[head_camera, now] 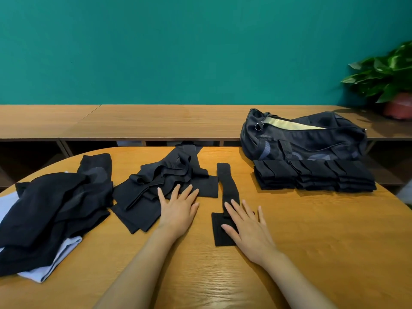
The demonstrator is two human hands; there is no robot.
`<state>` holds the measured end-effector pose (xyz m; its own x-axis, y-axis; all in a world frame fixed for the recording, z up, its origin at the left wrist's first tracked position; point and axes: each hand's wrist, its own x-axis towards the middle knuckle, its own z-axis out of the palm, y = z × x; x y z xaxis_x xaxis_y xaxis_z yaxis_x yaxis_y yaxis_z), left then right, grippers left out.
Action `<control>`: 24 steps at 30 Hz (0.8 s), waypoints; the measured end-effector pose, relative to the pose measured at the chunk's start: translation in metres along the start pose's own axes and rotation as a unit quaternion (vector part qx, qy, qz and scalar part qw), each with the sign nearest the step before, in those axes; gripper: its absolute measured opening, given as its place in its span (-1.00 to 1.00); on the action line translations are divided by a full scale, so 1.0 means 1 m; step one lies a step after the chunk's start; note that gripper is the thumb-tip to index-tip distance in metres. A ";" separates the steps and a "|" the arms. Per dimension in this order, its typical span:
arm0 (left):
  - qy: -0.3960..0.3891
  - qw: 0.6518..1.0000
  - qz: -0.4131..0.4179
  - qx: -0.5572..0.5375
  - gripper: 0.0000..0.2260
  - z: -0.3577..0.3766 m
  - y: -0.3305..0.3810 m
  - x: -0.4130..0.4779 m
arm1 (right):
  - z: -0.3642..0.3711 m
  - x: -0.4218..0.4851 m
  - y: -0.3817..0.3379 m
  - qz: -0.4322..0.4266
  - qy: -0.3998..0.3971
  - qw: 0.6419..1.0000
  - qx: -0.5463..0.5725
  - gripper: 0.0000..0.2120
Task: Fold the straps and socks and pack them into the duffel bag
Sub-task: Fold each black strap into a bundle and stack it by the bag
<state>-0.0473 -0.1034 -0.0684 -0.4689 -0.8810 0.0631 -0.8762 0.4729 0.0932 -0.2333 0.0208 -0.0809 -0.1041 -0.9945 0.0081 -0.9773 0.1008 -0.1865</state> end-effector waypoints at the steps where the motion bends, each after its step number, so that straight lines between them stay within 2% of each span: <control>1: -0.003 1.000 -0.001 -0.003 -0.56 0.000 0.000 0.000 | -0.001 -0.006 0.005 0.005 -0.003 1.000 -0.003 -0.02; 3: -0.006 1.000 -0.007 -0.021 -0.55 0.000 0.003 -0.002 | -0.006 -0.019 0.012 0.011 -0.011 1.000 -0.008 -0.03; 9: 0.044 0.985 -0.007 -0.167 -0.60 -0.001 0.032 -0.052 | -0.011 -0.059 0.015 0.015 -0.035 0.999 -0.008 -0.06; 13: 0.011 0.975 0.025 -0.221 -0.61 -0.001 0.062 -0.106 | -0.011 -0.082 0.008 0.014 -0.042 0.999 0.002 -0.24; 15: -0.010 0.967 0.049 -0.248 -0.60 -0.003 0.071 -0.129 | -0.012 -0.093 0.004 0.008 -0.032 0.999 0.028 -0.24; 18: -0.029 0.962 0.070 -0.262 -0.58 -0.004 0.075 -0.154 | -0.016 -0.111 0.005 0.003 -0.005 0.996 0.093 -0.27; 24: -0.041 0.962 0.076 -0.258 -0.52 -0.007 0.082 -0.171 | -0.023 -0.146 0.015 0.040 0.041 0.990 0.125 -0.39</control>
<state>-0.0380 0.0858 -0.0650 -0.6131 -0.7890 0.0391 -0.6340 0.5210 0.5715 -0.2369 0.1679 -0.0619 -0.2046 -0.9770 0.0609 -0.8899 0.1597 -0.4272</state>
